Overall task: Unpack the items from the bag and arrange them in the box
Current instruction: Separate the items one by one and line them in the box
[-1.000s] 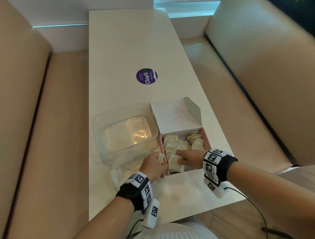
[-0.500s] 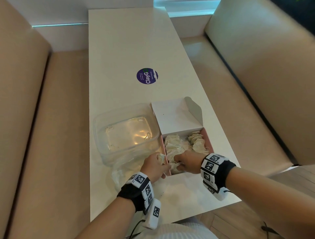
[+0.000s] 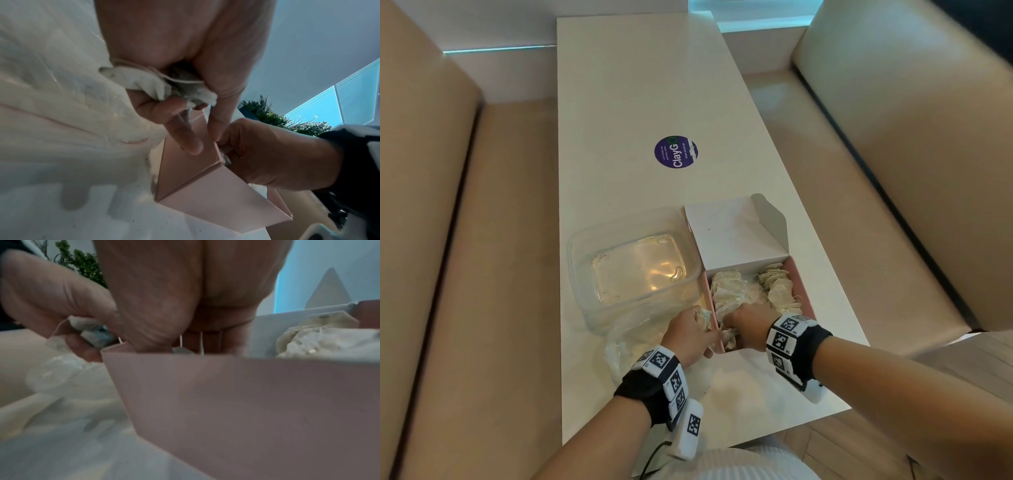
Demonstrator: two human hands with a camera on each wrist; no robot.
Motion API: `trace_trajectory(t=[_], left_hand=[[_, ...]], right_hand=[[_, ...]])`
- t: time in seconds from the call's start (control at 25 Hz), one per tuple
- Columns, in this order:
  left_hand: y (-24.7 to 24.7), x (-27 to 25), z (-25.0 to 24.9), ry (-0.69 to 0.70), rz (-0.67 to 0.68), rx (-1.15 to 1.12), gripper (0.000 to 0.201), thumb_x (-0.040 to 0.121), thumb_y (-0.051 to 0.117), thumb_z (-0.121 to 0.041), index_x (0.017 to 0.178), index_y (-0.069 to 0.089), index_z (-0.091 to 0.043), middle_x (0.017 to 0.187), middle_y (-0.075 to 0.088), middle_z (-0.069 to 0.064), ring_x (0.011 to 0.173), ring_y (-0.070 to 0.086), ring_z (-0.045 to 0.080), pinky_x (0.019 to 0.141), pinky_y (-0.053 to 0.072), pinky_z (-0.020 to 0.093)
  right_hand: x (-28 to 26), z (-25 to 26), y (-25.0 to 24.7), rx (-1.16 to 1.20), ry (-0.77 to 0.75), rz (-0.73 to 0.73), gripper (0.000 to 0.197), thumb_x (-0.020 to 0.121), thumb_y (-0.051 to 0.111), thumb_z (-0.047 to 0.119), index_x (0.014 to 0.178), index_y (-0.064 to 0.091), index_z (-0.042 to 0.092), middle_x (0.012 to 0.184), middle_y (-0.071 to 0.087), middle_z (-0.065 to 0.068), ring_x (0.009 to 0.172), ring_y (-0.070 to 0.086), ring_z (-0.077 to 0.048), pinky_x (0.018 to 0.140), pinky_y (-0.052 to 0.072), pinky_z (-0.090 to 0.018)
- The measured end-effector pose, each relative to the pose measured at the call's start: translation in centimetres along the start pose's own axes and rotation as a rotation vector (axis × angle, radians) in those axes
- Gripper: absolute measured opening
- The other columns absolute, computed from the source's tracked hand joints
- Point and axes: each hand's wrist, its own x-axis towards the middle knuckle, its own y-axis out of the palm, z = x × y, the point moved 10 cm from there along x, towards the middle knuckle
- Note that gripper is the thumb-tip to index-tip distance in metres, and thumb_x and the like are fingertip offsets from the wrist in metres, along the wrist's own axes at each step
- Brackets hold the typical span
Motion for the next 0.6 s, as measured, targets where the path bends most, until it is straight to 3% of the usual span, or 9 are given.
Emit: trace_trajectory(t=[0.12,0.24,0.36,0.48,0.6], left_hand=[[-1.0,-0.6,0.0,0.010,0.007,-0.074,0.036,0.081,0.066,-0.032,0.110,0.055,-0.013,0.091,0.067,0.002,0.057,0.067,0.010,0.057,0.043,0.026],[-2.5,-1.9,-1.0,0.059,0.051,-0.372,0.031,0.080,0.054,-0.034,0.097,0.058,-0.008,0.073,0.067,0.004,0.061,0.058,0.021,0.048,0.035,0.026],[-2.5,-2.9,-2.0,0.110,0.166,-0.607,0.045,0.077,0.044,-0.042,0.093,0.058,-0.003,0.082,0.065,0.025,0.060,0.046,0.030,0.045,0.032,0.026],[-2.1,-3.5,-2.8,0.160,0.218,-0.467,0.067,0.076,0.037,-0.058,0.091,0.064,0.001,0.087,0.054,0.043,0.065,0.042,0.034,0.052,0.028,0.035],[-1.9,-4.5,-4.0,0.223,0.266,-0.397,0.071,0.083,0.033,-0.063,0.086,0.064,0.000,0.080,0.057,0.036,0.062,0.041,0.032,0.052,0.029,0.035]], right_hand=[[-1.4,-0.7,-1.3,0.159,0.003,-0.023,0.028,0.082,0.062,0.034,0.107,0.057,0.022,0.101,0.063,-0.001,0.088,0.060,-0.022,0.073,0.049,-0.030],[-4.1,-1.2,-5.2,0.455,-0.053,-0.246,0.033,0.084,0.063,0.039,0.114,0.058,0.024,0.101,0.062,0.008,0.084,0.059,-0.012,0.078,0.048,-0.025],[-6.4,0.0,-8.5,0.767,-0.154,-0.486,0.034,0.084,0.062,0.042,0.112,0.061,0.023,0.095,0.065,0.011,0.084,0.062,-0.011,0.077,0.051,-0.026],[-6.5,2.3,-9.1,0.854,-0.245,-0.495,0.040,0.085,0.062,0.041,0.120,0.058,0.023,0.101,0.060,0.006,0.089,0.059,-0.010,0.079,0.050,-0.023],[-6.2,3.1,-9.2,0.870,-0.262,-0.516,0.031,0.082,0.069,0.031,0.111,0.062,0.022,0.097,0.052,0.014,0.089,0.052,-0.004,0.074,0.044,-0.015]])
